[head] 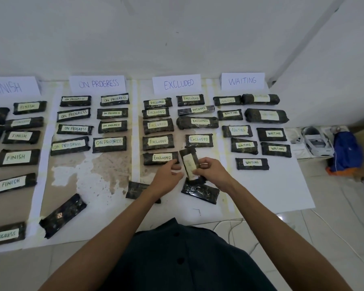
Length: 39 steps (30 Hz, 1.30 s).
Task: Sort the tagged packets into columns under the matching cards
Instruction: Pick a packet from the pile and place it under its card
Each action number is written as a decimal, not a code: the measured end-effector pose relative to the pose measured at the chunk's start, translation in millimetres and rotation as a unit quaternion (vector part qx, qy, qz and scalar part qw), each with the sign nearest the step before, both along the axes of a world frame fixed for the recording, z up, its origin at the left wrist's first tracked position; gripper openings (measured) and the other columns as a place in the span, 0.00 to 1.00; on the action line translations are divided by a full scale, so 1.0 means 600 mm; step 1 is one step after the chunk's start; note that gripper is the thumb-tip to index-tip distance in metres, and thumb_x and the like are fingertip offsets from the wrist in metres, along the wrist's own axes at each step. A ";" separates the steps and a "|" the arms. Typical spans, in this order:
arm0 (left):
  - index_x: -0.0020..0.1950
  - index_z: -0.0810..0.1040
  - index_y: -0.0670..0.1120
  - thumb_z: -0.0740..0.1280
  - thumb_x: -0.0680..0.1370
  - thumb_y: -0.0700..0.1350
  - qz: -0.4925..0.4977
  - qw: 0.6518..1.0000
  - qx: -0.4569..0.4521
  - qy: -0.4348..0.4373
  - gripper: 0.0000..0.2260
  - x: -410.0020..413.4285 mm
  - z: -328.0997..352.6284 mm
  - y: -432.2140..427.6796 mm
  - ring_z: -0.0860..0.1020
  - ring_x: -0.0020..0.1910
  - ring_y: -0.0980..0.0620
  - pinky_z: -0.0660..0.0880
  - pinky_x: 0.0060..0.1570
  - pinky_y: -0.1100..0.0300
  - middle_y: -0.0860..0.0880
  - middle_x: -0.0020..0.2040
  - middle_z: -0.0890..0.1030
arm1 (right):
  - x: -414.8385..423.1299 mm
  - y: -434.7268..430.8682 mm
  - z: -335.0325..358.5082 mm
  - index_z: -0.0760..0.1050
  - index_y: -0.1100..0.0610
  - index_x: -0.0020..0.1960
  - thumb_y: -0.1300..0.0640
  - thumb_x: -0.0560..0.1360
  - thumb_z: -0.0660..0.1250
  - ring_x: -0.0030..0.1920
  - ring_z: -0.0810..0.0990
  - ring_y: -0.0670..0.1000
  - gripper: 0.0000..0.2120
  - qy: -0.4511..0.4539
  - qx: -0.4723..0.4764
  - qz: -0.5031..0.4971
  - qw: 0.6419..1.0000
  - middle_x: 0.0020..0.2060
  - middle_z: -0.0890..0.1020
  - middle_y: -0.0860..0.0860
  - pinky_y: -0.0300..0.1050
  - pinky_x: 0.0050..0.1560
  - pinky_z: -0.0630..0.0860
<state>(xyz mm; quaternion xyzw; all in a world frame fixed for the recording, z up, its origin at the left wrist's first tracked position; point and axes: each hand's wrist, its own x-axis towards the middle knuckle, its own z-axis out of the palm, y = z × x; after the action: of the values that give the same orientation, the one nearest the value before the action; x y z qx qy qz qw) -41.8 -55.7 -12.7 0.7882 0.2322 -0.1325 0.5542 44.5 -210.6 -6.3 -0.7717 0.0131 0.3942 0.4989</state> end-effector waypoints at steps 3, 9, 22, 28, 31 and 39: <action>0.68 0.69 0.48 0.65 0.76 0.42 -0.031 0.999 0.010 -0.039 0.20 0.014 0.003 -0.024 0.77 0.48 0.53 0.76 0.43 0.65 0.48 0.58 0.77 | -0.013 0.013 -0.003 0.74 0.60 0.50 0.63 0.71 0.73 0.44 0.83 0.55 0.10 0.006 0.013 -0.042 0.999 0.48 0.83 0.59 0.43 0.37 0.80; 0.69 0.66 0.44 0.66 0.75 0.49 -0.095 0.986 0.134 -0.042 0.24 0.068 -0.014 -0.043 0.71 0.56 0.46 0.70 0.51 0.58 0.44 0.55 0.71 | 0.001 0.008 -0.008 0.76 0.61 0.44 0.60 0.76 0.67 0.38 0.82 0.53 0.04 0.052 0.044 -0.164 0.984 0.42 0.83 0.58 0.48 0.46 0.82; 0.72 0.63 0.42 0.66 0.72 0.37 -0.308 0.878 0.351 -0.101 0.28 0.149 -0.076 -0.060 0.67 0.62 0.43 0.65 0.60 0.52 0.44 0.67 0.70 | -0.019 -0.083 -0.054 0.77 0.58 0.58 0.58 0.74 0.67 0.46 0.77 0.47 0.13 -0.174 -0.190 0.045 0.965 0.49 0.81 0.51 0.37 0.50 0.71; 0.71 0.65 0.42 0.65 0.73 0.36 -0.314 0.884 0.329 -0.110 0.26 0.160 -0.095 -0.061 0.67 0.61 0.43 0.68 0.61 0.50 0.42 0.65 0.69 | -0.043 -0.122 -0.085 0.73 0.53 0.63 0.48 0.62 0.77 0.53 0.73 0.54 0.33 -0.304 -0.215 0.246 0.895 0.56 0.74 0.54 0.49 0.51 0.74; 0.71 0.66 0.42 0.66 0.72 0.37 -0.304 0.884 0.326 -0.139 0.26 0.150 -0.092 -0.056 0.67 0.64 0.42 0.67 0.61 0.48 0.42 0.66 0.69 | -0.049 -0.117 -0.093 0.73 0.56 0.62 0.51 0.58 0.79 0.50 0.73 0.57 0.35 -0.351 -0.235 0.341 0.840 0.54 0.73 0.57 0.52 0.47 0.75; 0.65 0.73 0.46 0.61 0.79 0.45 -0.214 0.962 0.141 -0.093 0.14 0.050 -0.071 -0.029 0.74 0.55 0.52 0.69 0.55 0.61 0.49 0.57 0.77 | -0.022 -0.115 -0.059 0.78 0.57 0.57 0.64 0.72 0.67 0.45 0.80 0.53 0.13 -0.197 -0.115 0.150 0.962 0.49 0.82 0.55 0.44 0.48 0.79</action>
<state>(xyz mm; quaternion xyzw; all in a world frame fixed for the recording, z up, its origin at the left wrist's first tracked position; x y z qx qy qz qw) -11.8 -73.1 -55.2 0.8988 0.0215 -0.1399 0.4150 31.6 -279.3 -41.9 -0.8796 -0.1559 0.3002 0.3345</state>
